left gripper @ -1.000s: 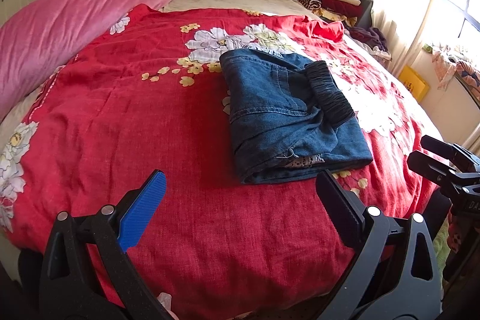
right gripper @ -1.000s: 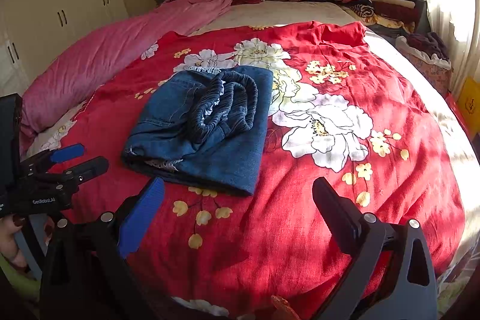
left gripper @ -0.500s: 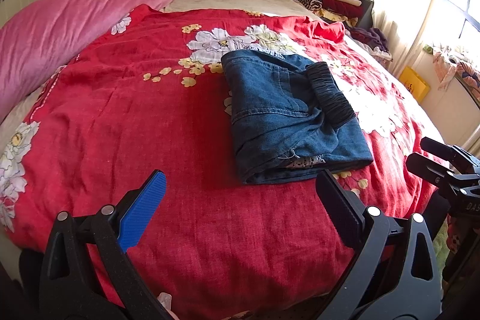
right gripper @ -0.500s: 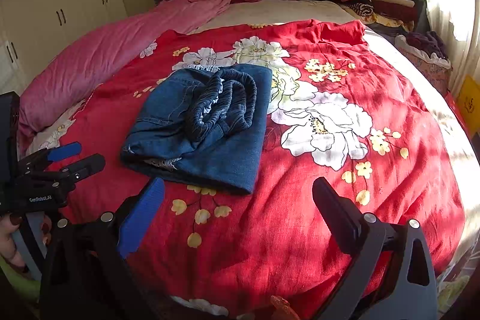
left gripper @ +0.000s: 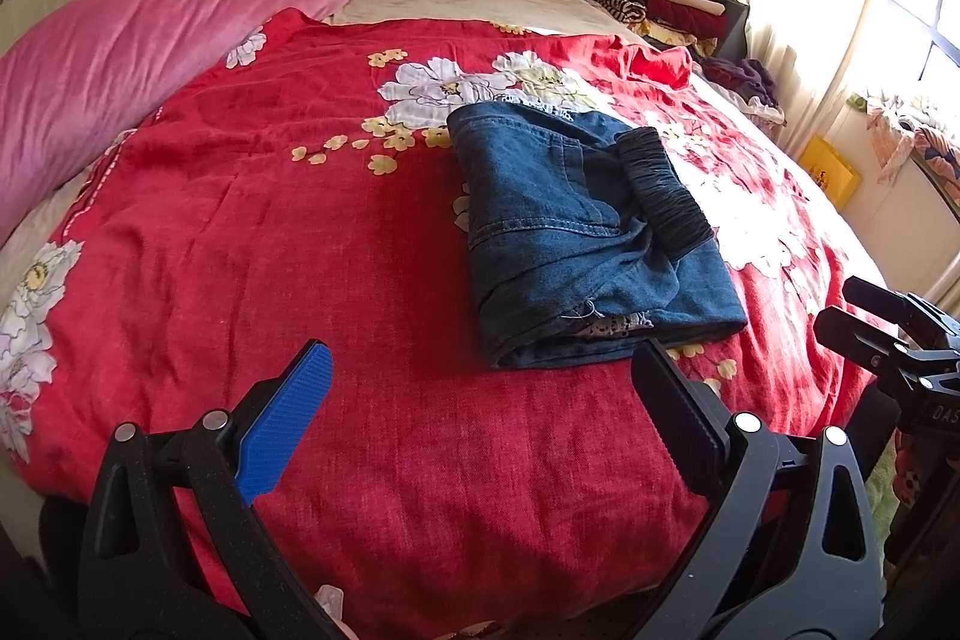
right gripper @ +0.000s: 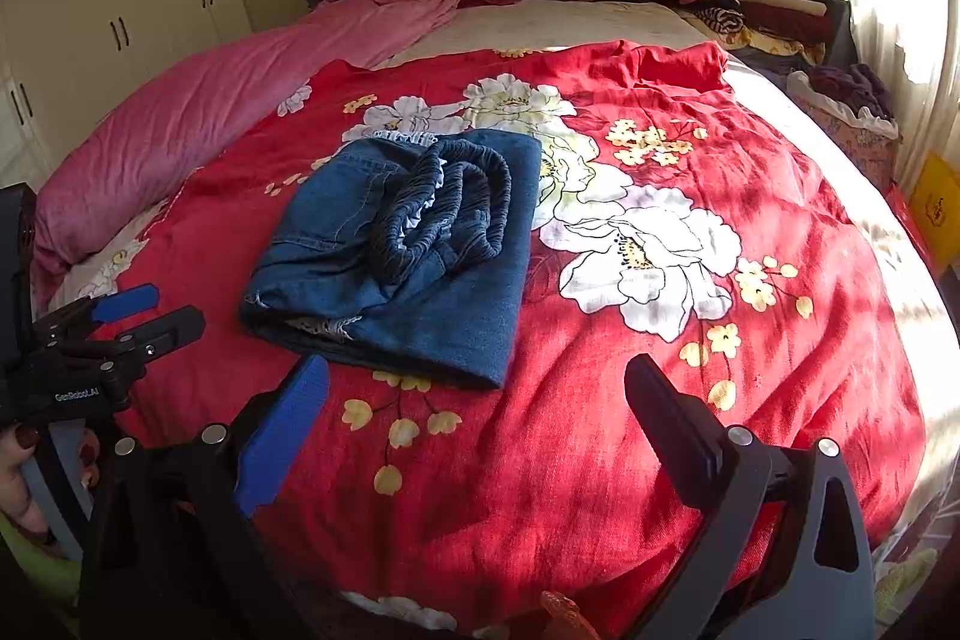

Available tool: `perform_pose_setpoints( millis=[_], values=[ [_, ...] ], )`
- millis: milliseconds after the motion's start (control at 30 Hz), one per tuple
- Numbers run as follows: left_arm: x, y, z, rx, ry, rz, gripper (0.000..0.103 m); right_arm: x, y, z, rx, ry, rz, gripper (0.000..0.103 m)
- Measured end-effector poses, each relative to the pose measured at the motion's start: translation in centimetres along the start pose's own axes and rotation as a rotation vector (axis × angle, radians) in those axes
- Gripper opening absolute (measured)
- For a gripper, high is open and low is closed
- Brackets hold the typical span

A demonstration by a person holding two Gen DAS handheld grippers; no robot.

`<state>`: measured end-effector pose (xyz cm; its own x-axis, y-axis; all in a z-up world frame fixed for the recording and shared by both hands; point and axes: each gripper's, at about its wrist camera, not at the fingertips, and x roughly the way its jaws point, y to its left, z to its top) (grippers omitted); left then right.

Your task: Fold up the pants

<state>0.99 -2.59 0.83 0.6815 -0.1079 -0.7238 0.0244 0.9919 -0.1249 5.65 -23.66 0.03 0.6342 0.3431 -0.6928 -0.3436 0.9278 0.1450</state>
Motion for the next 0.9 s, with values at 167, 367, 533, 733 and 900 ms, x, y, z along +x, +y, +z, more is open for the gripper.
perform_pose_setpoints(
  millis=[167,367,533,733,900],
  values=[
    [0.0,0.0,-0.1,0.002,0.000,0.001,0.094,0.0,0.0,0.0,-0.001,-0.001,0.000,0.098],
    [0.0,0.1,-0.1,0.002,0.008,0.004,0.094,0.0,0.0,0.1,-0.002,-0.001,-0.002,0.098],
    [0.1,-0.1,-0.2,0.014,0.018,0.010,0.094,0.1,0.0,0.1,-0.002,0.001,-0.003,0.098],
    [0.3,0.3,-0.2,0.011,0.033,0.005,0.094,-0.1,-0.2,0.1,-0.001,0.000,-0.007,0.098],
    [1.0,2.3,0.3,-0.049,0.059,0.098,0.094,0.0,-1.8,0.4,0.020,-0.003,-0.023,0.098]
  ],
)
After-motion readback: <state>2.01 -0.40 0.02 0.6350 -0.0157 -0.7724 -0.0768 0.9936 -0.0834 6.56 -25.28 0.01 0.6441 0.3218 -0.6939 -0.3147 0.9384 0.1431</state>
